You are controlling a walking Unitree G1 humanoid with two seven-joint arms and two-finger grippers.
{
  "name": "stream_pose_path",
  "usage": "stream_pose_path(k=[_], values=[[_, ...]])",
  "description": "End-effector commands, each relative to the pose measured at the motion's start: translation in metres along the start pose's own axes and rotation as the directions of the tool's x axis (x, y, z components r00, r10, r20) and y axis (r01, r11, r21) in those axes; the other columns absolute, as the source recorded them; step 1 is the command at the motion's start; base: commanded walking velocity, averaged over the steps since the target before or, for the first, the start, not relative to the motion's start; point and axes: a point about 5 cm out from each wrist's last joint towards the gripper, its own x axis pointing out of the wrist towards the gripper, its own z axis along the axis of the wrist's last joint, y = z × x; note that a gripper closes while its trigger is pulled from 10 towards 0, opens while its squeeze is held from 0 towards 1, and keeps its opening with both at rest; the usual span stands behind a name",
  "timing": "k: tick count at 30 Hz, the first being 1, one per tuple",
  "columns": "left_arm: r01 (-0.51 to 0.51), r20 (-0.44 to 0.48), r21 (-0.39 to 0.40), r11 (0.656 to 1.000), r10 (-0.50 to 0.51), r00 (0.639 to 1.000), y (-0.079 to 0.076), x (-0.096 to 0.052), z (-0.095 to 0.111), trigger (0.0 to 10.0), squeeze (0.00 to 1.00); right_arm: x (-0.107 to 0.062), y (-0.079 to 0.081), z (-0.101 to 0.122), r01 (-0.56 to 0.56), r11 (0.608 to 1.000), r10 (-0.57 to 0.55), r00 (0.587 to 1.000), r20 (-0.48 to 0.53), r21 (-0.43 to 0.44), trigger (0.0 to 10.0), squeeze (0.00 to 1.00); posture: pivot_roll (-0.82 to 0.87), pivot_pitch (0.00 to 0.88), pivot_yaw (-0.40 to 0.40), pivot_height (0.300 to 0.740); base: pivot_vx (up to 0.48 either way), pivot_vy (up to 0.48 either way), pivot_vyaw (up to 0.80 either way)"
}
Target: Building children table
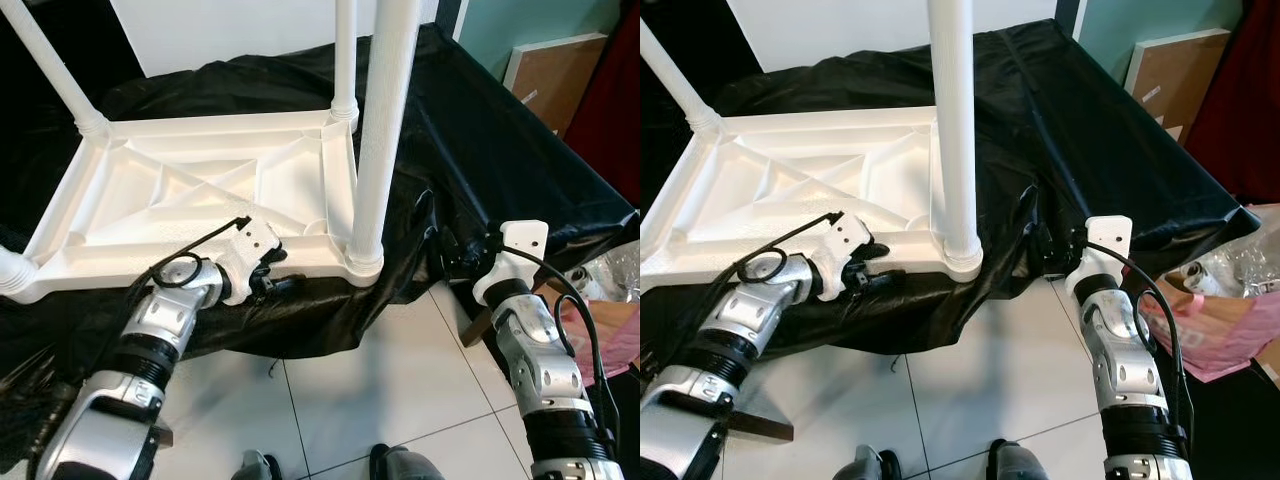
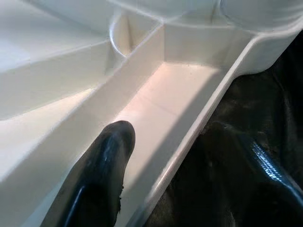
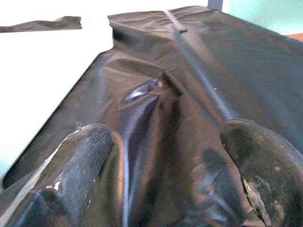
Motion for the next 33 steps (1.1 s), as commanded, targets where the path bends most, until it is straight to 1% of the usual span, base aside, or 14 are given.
stream_pose_path(k=[1, 2, 9, 13, 14, 16, 17, 24, 25, 27, 30, 31, 32, 33], values=[[-0.261, 0.034, -0.039, 0.964, 0.263, 0.964, 0.012, -0.008, 0.001, 10.0, 0.0, -0.007, 0.001, -0.002, -0.026, 0.999, 0.026, 1.0, 0.003, 0.02, 10.0, 0.0, -0.09, 0.125, 0.03, 0.74, 0.0, 0.0, 0.0], [-0.293, 0.07, -0.057, 0.955, 0.296, 0.953, 0.013, -0.011, 0.004, 10.0, 0.0, -0.01, -0.001, -0.003, -0.039, 0.999, 0.039, 0.999, 0.005, 0.025, 10.0, 0.0, -0.09, 0.122, 0.028, 0.74, 0.0, 0.0, 0.0], [-0.313, 0.111, -0.038, 0.949, 0.316, 0.942, 0.008, -0.016, 0.011, 10.0, 0.0, -0.013, -0.003, -0.005, -0.051, 0.998, 0.051, 0.999, -0.002, 0.027, 10.0, 0.0, -0.07, 0.114, 0.017, 0.74, 0.0, 0.0, 0.0], [-0.304, 0.194, -0.065, 0.95, 0.311, 0.93, -0.001, -0.015, 0.023, 10.0, 0.0, -0.012, -0.001, -0.003, -0.109, 0.994, 0.109, 0.994, 0.007, 0.026, 10.0, 0.0, -0.06, 0.098, 0.017, 0.74, 0.0, 0.0, 0.0], [-0.291, 0.252, -0.118, 0.949, 0.312, 0.916, -0.007, -0.014, 0.03, 10.0, 0.0, -0.011, 0.002, -0.002, -0.157, 0.987, 0.157, 0.988, 0.011, 0.021, 10.0, 0.0, -0.06, 0.082, 0.011, 0.74, 0.0, 0.0, 0.0], [-0.291, 0.252, -0.118, 0.949, 0.312, 0.916, -0.007, -0.014, 0.03, 10.0, 0.0, -0.011, 0.002, -0.002, -0.157, 0.987, 0.157, 0.988, 0.011, 0.021, 10.0, 0.0, -0.06, 0.082, 0.011, 0.74, 0.0, 0.0, 0.0], [-0.29, 0.289, -0.148, 0.945, 0.322, 0.901, -0.012, -0.013, 0.034, 10.0, 0.0, -0.011, 0.002, -0.002, -0.191, 0.981, 0.19, 0.982, 0.011, 0.022, 10.0, 0.0, -0.06, 0.074, 0.009, 0.74, 0.0, 0.0, 0.0], [-0.296, 0.333, -0.252, 0.921, 0.37, 0.867, -0.024, -0.013, 0.036, 10.0, 0.0, -0.013, 0.001, -0.004, -0.258, 0.966, 0.258, 0.966, -0.014, 0.024, 10.0, 0.0, -0.05, 0.079, -0.006, 0.74, 0.0, 0.0, 0.0], [-0.301, 0.339, -0.273, 0.913, 0.385, 0.858, -0.027, -0.013, 0.036, 10.0, 0.0, -0.015, 0.001, -0.004, -0.285, 0.958, 0.285, 0.958, -0.024, 0.024, 10.0, 1.0, -0.04, 0.071, -0.003, 0.74, 0.0, 0.0, 0.0], [-0.291, 0.353, -0.321, 0.901, 0.399, 0.846, -0.035, -0.016, 0.037, 10.0, 0.0, -0.019, 0.006, -0.007, -0.363, 0.931, 0.364, 0.93, -0.051, 0.031, 10.0, 1.0, -0.06, 0.075, -0.005, 0.74, 0.0, 0.0, 0.0], [-0.285, 0.356, -0.334, 0.899, 0.4, 0.845, -0.037, -0.017, 0.036, 10.0, 0.0, -0.021, 0.009, -0.008, -0.394, 0.919, 0.395, 0.916, -0.065, 0.026, 10.0, 1.0, -0.06, 0.077, -0.009, 0.74, 0.0, 0.0, 0.0], [-0.285, 0.344, -0.34, 0.896, 0.401, 0.849, -0.04, -0.017, 0.034, 10.0, 0.0, -0.024, 0.011, -0.009, -0.439, 0.898, 0.441, 0.894, -0.083, 0.038, 10.0, 0.99, -0.06, 0.083, -0.012, 0.74, 0.0, 0.0, 0.0], [-0.285, 0.333, -0.345, 0.894, 0.4, 0.854, -0.042, -0.018, 0.033, 10.0, 0.0, -0.025, 0.013, -0.009, -0.477, 0.878, 0.479, 0.872, -0.097, 0.043, 10.0, 0.0, -0.05, 0.086, -0.017, 0.74, 0.0, 0.0, 0.0], [-0.285, 0.324, -0.35, 0.892, 0.401, 0.857, -0.043, -0.019, 0.032, 10.0, 0.0, -0.026, 0.014, -0.009, -0.503, 0.863, 0.505, 0.857, -0.104, 0.048, 10.0, 0.0, -0.05, 0.089, -0.019, 0.74, 0.0, 0.0, 0.0]])
